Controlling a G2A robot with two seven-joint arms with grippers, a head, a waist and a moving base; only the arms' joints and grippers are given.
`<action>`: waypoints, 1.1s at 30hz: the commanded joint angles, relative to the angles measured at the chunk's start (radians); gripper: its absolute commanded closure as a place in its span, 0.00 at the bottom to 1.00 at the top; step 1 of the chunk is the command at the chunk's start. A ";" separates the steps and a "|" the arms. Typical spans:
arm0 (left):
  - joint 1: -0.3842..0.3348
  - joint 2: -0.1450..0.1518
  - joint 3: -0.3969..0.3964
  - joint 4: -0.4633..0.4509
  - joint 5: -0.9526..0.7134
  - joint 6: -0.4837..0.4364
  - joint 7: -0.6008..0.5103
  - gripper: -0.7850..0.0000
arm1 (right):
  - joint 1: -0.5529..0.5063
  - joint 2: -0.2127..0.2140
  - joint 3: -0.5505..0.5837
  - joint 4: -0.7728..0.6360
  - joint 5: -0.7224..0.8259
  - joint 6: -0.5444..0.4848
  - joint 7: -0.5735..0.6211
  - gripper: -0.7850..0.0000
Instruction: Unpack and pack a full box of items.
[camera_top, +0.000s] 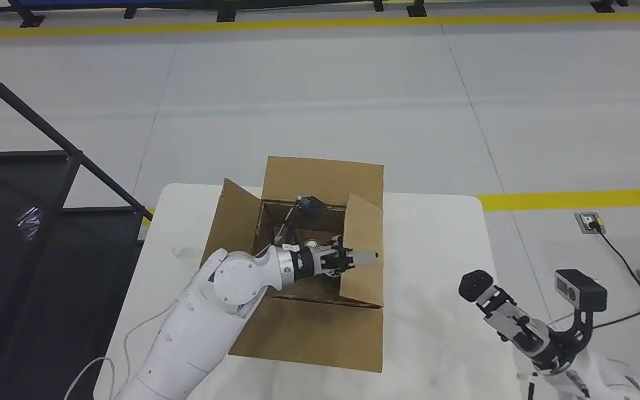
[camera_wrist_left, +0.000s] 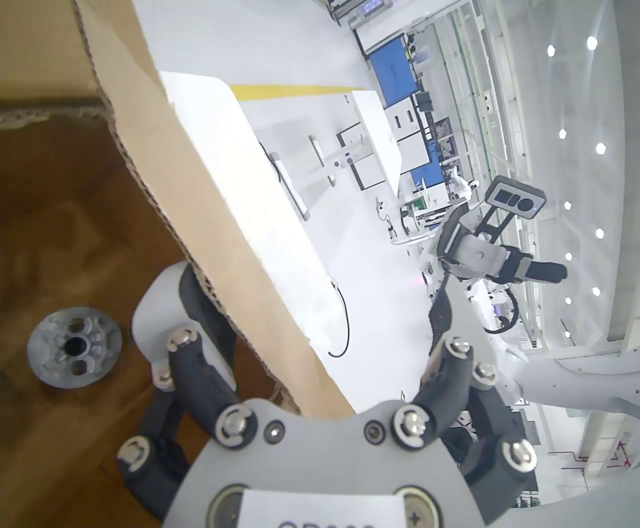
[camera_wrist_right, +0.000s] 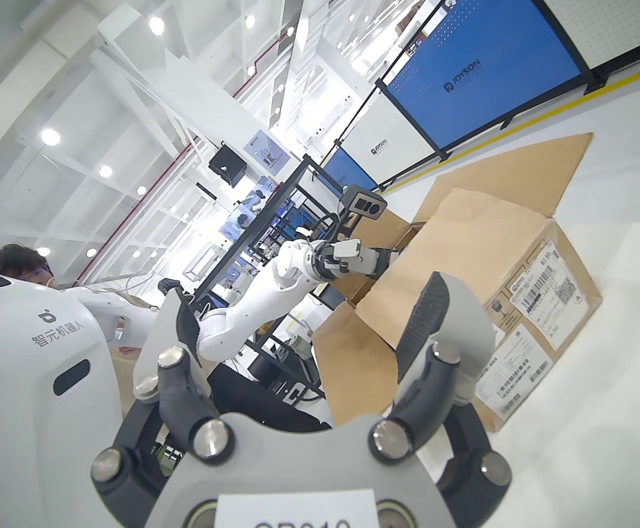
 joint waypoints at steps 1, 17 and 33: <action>-0.018 -0.010 0.025 0.004 0.009 0.001 0.026 0.00 | -0.022 0.002 0.018 -0.002 0.007 -0.015 -0.013 0.00; -0.177 -0.133 0.267 0.215 0.000 -0.050 0.175 0.00 | -0.228 0.012 0.172 0.022 0.097 -0.198 -0.117 0.00; -0.285 -0.252 0.369 0.471 -0.060 -0.081 0.170 0.00 | -0.179 0.034 0.135 0.074 0.102 -0.158 -0.077 0.00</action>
